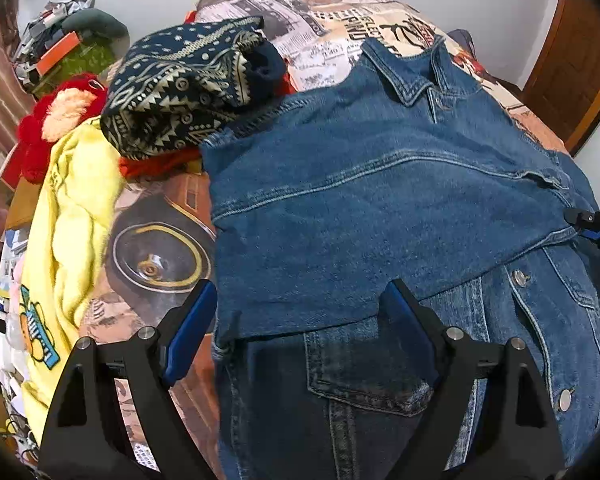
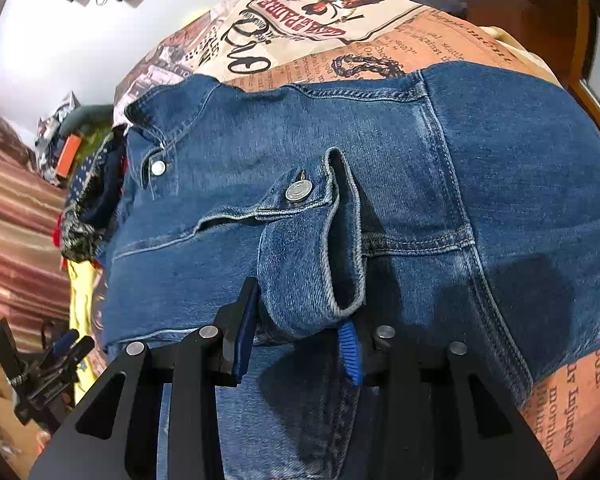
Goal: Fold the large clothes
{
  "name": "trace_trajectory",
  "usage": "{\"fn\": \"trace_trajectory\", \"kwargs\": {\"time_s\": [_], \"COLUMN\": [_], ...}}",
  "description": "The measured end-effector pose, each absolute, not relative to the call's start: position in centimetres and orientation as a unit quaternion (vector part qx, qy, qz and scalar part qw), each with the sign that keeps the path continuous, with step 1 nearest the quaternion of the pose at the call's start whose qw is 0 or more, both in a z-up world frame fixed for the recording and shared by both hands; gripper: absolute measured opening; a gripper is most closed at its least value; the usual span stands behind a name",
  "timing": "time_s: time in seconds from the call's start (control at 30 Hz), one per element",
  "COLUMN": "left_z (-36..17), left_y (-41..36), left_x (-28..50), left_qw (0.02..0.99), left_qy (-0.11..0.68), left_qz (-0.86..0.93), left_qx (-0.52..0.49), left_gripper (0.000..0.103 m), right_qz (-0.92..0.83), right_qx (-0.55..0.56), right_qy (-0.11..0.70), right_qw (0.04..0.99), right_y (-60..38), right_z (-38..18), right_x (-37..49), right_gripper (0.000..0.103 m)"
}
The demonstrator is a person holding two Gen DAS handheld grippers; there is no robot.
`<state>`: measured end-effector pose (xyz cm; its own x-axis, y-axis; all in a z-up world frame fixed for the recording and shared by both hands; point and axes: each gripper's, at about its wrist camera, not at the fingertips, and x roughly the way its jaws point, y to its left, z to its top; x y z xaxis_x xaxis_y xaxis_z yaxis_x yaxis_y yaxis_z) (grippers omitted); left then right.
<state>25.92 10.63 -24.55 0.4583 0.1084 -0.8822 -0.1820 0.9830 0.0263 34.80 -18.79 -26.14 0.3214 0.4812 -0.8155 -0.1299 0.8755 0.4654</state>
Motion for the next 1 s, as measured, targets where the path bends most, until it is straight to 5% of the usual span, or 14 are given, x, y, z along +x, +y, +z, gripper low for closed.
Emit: {"fn": "trace_trajectory", "kwargs": {"time_s": [0.1,0.4,0.6,0.77,1.0], "left_z": [-24.8,-25.0,-26.1,-26.6,-25.9], "left_y": [10.4,11.3,11.5,11.2,10.7], "left_x": [26.0,26.0,26.2,26.2,26.1], "left_qw": [0.852,0.848,0.841,0.839,0.841], "left_qy": [0.516,0.518,0.529,0.532,0.53], "left_qz": [0.086,0.103,0.107,0.108,0.106], "left_qx": [-0.034,-0.035,-0.038,-0.035,-0.032], "left_gripper": [0.086,0.086,0.086,0.086,0.086], "right_qz": [0.198,0.214,0.178,0.165,0.154], "right_qx": [0.134,0.112,0.082,0.084,0.026], "right_qy": [0.525,0.41,0.457,0.511,0.505], "right_qw": [0.817,0.88,0.868,0.84,0.849], "right_y": [-18.0,-18.4,-18.8,-19.7,-19.6], "right_z": [-24.6,-16.5,-20.8,-25.4,-24.3], "right_x": [34.7,34.6,35.2,35.3,34.0], "right_gripper": [0.019,0.016,0.016,0.019,0.037]}}
